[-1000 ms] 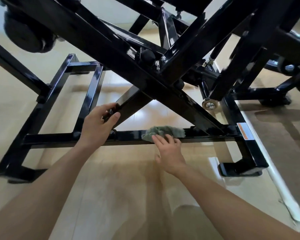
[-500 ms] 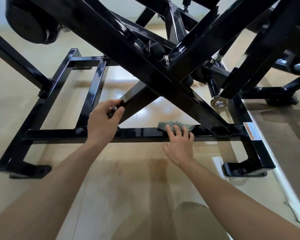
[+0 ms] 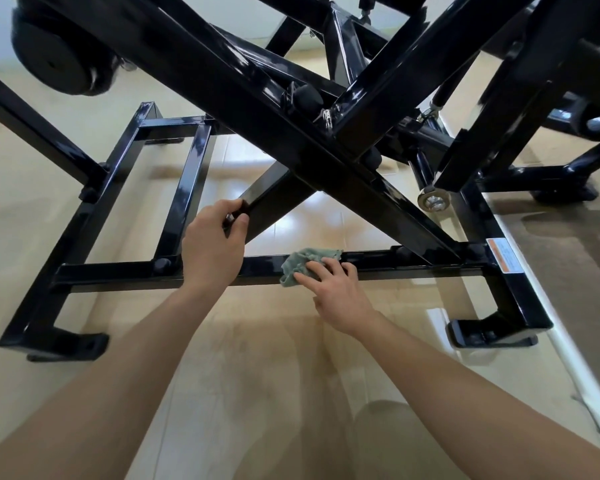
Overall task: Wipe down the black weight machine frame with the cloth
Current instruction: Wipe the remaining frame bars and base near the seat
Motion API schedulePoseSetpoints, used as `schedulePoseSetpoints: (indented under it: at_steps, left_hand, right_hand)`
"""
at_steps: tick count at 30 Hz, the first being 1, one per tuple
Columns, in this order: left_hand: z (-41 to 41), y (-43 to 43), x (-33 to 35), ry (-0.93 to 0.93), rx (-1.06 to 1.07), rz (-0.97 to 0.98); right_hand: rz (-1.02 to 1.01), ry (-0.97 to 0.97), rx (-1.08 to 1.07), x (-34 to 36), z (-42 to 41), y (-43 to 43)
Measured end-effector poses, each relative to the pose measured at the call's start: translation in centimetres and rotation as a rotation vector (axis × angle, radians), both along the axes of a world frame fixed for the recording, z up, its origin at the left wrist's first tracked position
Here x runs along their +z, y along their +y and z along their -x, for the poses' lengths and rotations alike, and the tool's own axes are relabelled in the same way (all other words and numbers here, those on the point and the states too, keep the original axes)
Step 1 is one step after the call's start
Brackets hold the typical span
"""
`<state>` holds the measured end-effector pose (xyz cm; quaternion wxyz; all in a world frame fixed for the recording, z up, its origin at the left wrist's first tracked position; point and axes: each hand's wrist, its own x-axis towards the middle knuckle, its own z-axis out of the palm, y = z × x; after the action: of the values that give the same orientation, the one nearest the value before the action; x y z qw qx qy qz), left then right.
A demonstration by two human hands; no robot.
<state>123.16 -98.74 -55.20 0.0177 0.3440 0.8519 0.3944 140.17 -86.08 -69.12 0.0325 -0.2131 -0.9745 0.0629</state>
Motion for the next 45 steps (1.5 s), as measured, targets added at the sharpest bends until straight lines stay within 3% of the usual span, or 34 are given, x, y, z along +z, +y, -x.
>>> schedulePoseSetpoints:
  at_steps: [6, 11, 20, 28, 39, 42, 45]
  left_hand:
    - [-0.1, 0.2, 0.3, 0.003, 0.007, 0.017]
    - [-0.1, 0.2, 0.4, -0.004, 0.011, 0.013]
    - [0.4, -0.7, 0.3, -0.067, 0.006, -0.033]
    - [0.5, -0.8, 0.0, -0.078, 0.036, -0.069]
    - [-0.5, -0.2, -1.2, -0.042, 0.083, -0.077]
    - [-1.8, 0.9, -1.4, -0.058, 0.137, -0.107]
    - [-3.8, 2.1, -1.0, -0.109, 0.226, -0.123]
  right_hand:
    - [-0.175, 0.168, -0.123, -1.6, -3.5, 2.6]
    - [-0.071, 0.307, -0.231, -1.6, -3.9, 4.7]
    - [0.113, 0.404, -0.066, -2.7, 2.9, 1.4]
    - [0.111, 0.481, -0.001, -3.4, 8.9, -3.1]
    - [-0.084, 0.531, -0.119, -4.0, -0.8, 2.2]
    - [0.077, 0.491, -0.317, -3.4, -3.7, 1.9]
    - [0.473, 0.499, -0.716, -3.4, -5.6, 0.9]
